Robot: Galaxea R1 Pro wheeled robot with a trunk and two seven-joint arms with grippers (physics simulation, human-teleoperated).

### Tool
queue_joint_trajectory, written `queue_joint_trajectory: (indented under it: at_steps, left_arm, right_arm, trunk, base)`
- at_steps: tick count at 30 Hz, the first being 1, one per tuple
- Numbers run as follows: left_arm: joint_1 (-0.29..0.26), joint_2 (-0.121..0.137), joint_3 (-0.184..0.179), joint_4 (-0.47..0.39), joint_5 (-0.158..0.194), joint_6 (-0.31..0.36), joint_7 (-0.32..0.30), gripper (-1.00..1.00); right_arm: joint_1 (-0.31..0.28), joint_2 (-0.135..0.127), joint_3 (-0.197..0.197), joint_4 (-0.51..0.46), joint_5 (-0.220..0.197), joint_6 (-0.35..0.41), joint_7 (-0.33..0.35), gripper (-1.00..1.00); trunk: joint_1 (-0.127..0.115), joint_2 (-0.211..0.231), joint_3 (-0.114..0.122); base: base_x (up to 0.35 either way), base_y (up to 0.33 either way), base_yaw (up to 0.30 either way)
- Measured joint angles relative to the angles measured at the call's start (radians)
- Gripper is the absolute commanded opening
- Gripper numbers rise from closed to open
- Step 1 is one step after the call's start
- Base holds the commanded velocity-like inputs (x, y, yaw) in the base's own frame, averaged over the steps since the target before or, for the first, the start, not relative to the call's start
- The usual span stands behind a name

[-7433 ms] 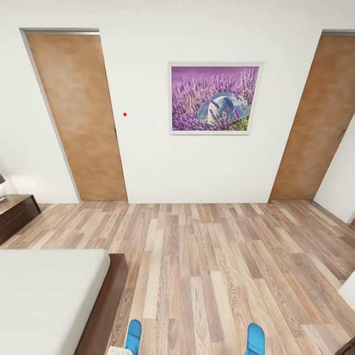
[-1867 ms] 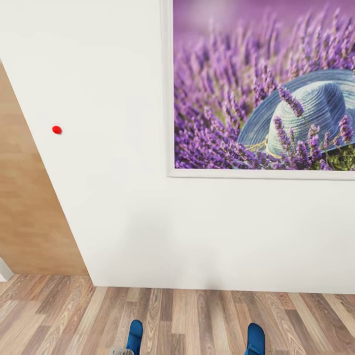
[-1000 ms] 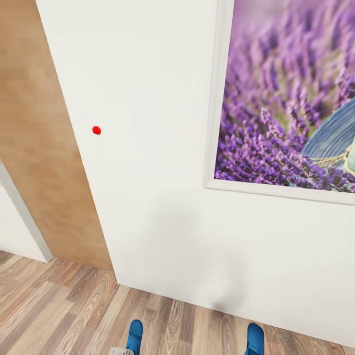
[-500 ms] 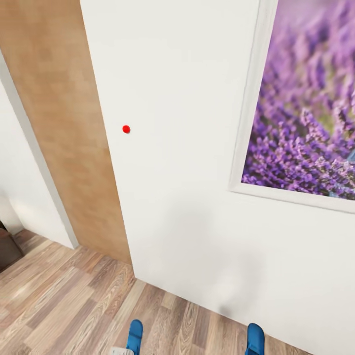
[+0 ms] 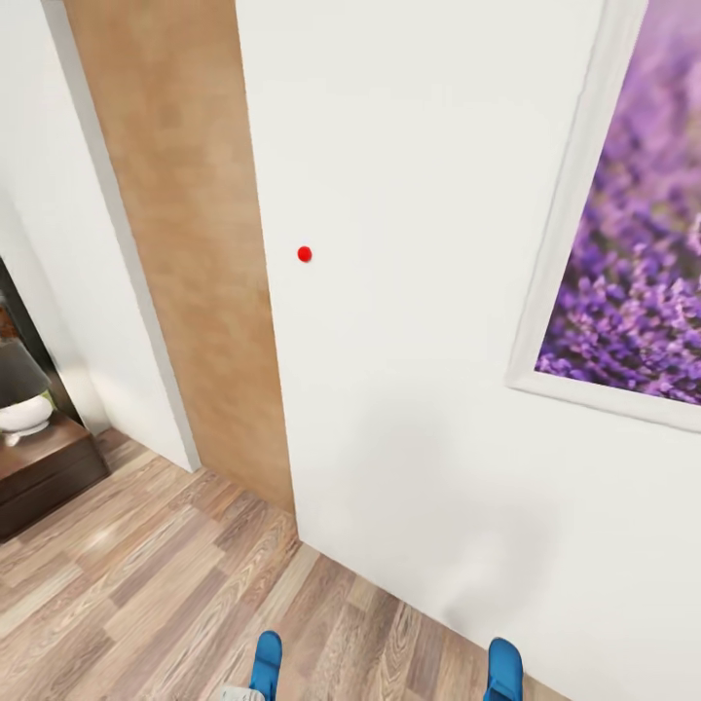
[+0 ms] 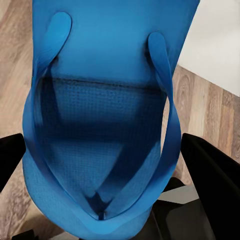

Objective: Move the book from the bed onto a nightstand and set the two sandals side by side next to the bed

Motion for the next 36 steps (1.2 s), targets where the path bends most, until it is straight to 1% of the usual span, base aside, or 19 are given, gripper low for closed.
queue_joint_trajectory:
  at_steps: [13,31,36]
  left_arm:
    - [0.000,0.000,0.000,0.000,0.000,0.000,0.000,-1.00]
    - [0.000,0.000,0.000,0.000,0.000,0.000,0.000,-1.00]
    - [0.000,0.000,0.000,0.000,0.000,0.000,0.000,-1.00]
  right_arm:
    - [0.000,0.000,0.000,0.000,0.000,0.000,0.000,-1.00]
    - [0.000,0.000,0.000,0.000,0.000,0.000,-0.001,-1.00]
    - [0.000,0.000,0.000,0.000,0.000,0.000,-0.002,-1.00]
  trunk:
    - [0.000,0.000,0.000]
    - [0.000,0.000,0.000]
    - [0.000,0.000,0.000]
  base:
    - [0.283,0.000,0.293]
    - [0.025,0.000,0.293]
    - [0.158,0.000,0.293]
